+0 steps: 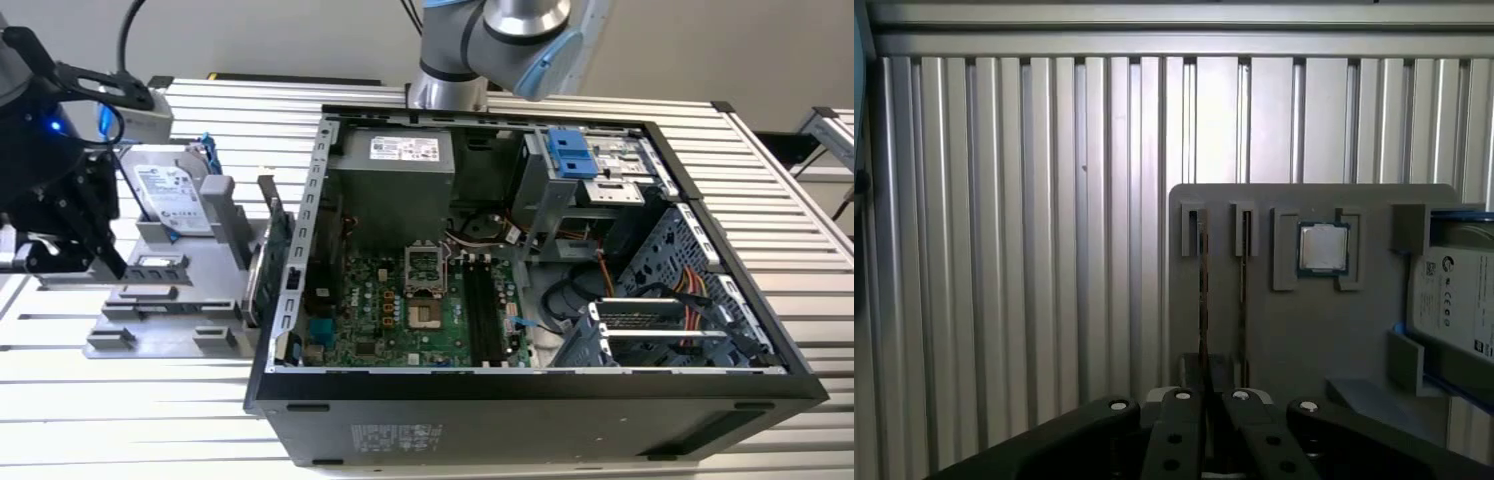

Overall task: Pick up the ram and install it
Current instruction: 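Pick up the ram and move it above insertion slot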

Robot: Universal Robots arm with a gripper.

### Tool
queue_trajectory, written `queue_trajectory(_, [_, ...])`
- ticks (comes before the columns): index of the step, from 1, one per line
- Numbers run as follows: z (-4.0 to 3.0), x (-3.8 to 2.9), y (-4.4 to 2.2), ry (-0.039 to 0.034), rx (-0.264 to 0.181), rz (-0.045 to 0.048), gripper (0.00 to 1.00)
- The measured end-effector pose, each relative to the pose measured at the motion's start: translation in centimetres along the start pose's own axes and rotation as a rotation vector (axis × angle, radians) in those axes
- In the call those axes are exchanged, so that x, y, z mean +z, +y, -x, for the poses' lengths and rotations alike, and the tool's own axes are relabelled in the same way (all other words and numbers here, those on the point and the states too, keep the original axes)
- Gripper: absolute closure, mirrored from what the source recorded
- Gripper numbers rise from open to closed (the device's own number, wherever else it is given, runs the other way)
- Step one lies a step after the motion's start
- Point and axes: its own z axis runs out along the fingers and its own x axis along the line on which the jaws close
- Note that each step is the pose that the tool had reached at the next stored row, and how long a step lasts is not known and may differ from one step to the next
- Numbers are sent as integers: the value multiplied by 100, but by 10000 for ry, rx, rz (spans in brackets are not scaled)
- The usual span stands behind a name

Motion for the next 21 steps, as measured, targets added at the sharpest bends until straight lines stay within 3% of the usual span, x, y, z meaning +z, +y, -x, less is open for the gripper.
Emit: queue_trajectory(21, [-2,-205,-1,-1,136,1,100])
